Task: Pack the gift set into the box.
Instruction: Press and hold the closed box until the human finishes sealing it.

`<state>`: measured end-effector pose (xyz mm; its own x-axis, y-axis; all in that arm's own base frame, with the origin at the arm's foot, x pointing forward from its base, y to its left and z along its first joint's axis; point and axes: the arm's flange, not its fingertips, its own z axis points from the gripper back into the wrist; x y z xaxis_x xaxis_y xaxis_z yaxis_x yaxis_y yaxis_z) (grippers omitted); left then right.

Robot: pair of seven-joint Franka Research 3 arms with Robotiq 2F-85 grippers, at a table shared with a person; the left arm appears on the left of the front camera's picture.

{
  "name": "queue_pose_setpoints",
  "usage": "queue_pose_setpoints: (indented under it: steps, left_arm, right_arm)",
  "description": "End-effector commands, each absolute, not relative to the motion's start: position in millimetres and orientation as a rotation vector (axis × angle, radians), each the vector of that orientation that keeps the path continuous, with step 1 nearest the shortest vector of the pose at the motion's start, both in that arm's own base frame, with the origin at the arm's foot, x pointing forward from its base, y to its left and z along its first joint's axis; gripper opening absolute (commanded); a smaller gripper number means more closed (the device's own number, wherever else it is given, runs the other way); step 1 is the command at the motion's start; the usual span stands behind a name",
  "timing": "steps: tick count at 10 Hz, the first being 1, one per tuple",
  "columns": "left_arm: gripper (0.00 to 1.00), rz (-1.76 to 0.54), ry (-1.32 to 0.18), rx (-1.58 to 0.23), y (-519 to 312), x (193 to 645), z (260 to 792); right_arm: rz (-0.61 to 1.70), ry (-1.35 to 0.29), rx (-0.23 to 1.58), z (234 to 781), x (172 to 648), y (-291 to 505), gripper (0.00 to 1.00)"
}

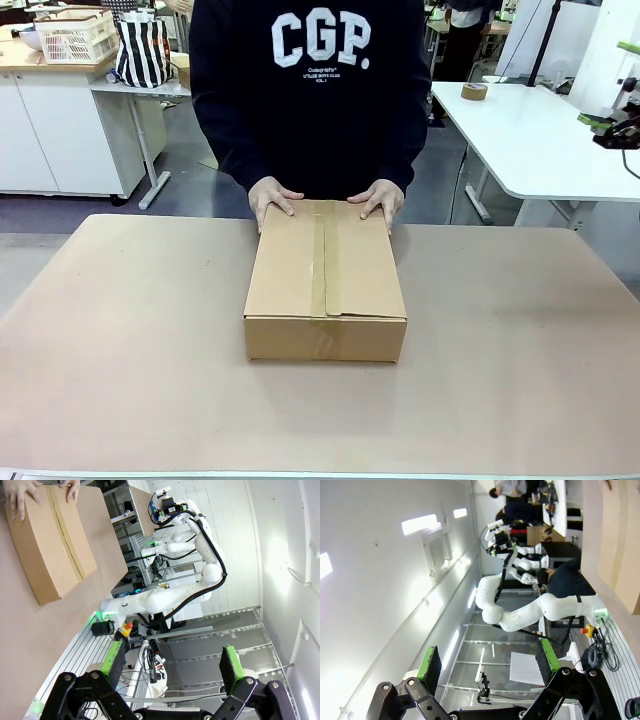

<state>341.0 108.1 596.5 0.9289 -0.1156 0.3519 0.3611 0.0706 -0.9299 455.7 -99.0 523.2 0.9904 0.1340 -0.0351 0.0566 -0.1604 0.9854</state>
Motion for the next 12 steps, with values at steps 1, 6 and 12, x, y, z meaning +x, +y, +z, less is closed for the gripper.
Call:
queue_pose_setpoints:
  steps: [1,6,12]
  left_arm:
    - [1.0,-0.385,-0.221,-1.481,109.1,340.1,599.8]
    - [1.0,-0.385,-0.221,-1.481,109.1,340.1,599.8]
    - [1.0,-1.199,-0.699,-0.963,22.0,370.7,579.0]
  right_arm:
    - [0.079,0.134,1.754,526.9,453.5,-106.0,1.0]
    - [0.068,0.143,1.733,523.2,455.7,-99.0,1.0]
    - [1.034,-0.515,1.036,537.1,503.5,-33.7,1.0]
